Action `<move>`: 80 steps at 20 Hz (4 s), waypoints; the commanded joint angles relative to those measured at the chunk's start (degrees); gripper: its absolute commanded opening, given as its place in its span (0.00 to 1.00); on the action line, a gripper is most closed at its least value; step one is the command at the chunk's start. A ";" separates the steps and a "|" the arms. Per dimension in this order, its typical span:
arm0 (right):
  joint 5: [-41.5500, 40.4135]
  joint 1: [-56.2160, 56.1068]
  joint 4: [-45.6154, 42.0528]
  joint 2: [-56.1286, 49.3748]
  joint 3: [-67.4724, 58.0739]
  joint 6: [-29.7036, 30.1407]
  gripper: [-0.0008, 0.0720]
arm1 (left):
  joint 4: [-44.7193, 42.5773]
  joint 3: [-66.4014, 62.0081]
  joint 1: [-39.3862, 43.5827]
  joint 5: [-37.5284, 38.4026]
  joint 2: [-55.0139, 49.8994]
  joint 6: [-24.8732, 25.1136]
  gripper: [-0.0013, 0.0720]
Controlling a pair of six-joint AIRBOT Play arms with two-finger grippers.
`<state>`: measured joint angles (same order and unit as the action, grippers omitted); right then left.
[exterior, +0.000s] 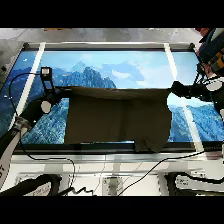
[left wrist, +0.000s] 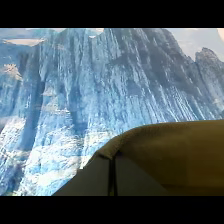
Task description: Fold the clothes and pants, and hang the long-sleeved shirts on hangers.
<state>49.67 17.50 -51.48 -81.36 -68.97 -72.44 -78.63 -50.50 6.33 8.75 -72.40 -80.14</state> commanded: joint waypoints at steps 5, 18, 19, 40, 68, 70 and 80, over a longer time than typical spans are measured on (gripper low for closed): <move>-4.96 -0.04 -0.39 -0.11 0.00 0.00 0.03 | 2.84 -0.04 0.74 -3.32 -4.28 -0.04 0.04; 20.76 -0.04 -21.33 -0.13 0.52 -0.22 0.03 | 1.92 -0.28 0.79 25.16 -4.35 0.04 0.04; 21.81 -0.04 -21.29 -0.13 1.29 -0.50 0.03 | 1.92 -0.28 0.76 24.94 -4.35 0.04 0.04; 18.12 -0.04 -17.79 -0.04 8.37 -4.15 0.60 | -3.21 -3.91 -2.91 35.10 -1.01 0.00 0.40; 33.59 13.46 -6.40 17.38 45.51 -2.16 0.52 | -5.05 -9.25 -6.25 60.50 14.21 -0.92 0.70; 30.75 13.46 -6.80 17.38 45.51 -2.60 0.51 | -5.09 -9.22 -8.26 61.83 13.09 -0.85 0.70; 24.22 10.29 5.55 17.55 45.51 5.18 0.03 | -0.55 -8.13 -28.65 71.78 3.91 1.84 0.70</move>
<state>75.33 29.45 -48.58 -63.88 -23.49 -70.46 -82.89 -59.37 -16.69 76.69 -65.95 -80.20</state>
